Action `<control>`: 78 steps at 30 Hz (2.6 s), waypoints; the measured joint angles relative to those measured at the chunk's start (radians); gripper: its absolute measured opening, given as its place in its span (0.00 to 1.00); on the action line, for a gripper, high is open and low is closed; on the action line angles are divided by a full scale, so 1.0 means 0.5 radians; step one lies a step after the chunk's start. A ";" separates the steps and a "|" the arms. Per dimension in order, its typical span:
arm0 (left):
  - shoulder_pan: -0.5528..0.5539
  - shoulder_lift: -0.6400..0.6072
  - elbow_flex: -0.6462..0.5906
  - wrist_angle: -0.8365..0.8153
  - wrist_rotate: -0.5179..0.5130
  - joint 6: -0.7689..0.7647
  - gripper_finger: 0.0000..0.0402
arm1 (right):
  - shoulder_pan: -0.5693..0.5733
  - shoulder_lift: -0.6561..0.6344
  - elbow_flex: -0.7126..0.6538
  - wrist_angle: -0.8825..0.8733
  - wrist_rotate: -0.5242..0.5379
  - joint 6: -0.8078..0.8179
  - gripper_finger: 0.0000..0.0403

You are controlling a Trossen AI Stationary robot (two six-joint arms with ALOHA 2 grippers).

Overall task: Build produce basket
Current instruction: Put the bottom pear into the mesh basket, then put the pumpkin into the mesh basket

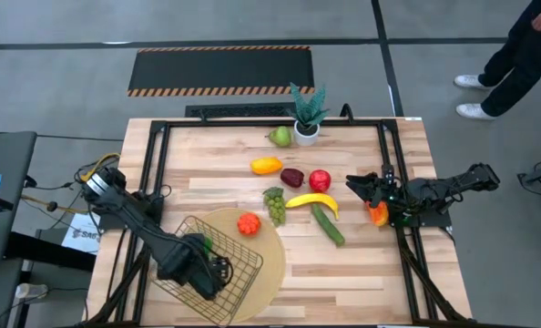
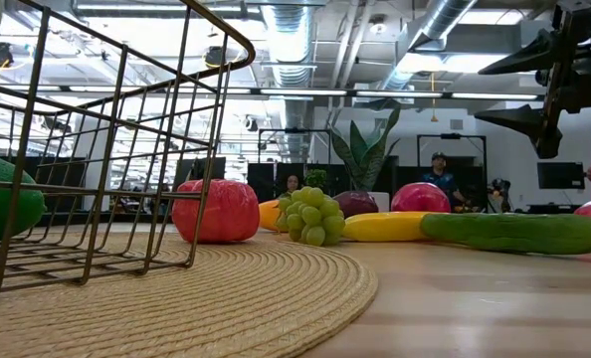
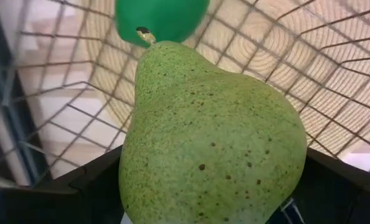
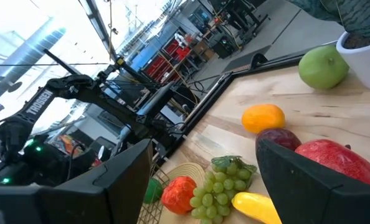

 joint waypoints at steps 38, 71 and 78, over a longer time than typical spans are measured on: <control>0.091 0.000 -0.572 0.367 0.390 0.492 0.99 | 0.000 0.001 0.000 -0.001 0.001 -0.025 0.77; 1.034 0.125 0.385 -0.052 -0.425 1.967 0.99 | 0.000 0.000 0.000 0.000 -0.003 -0.071 0.77; 1.132 0.394 0.385 0.033 -0.214 2.220 0.99 | 0.001 0.000 0.000 0.000 -0.005 -0.071 0.77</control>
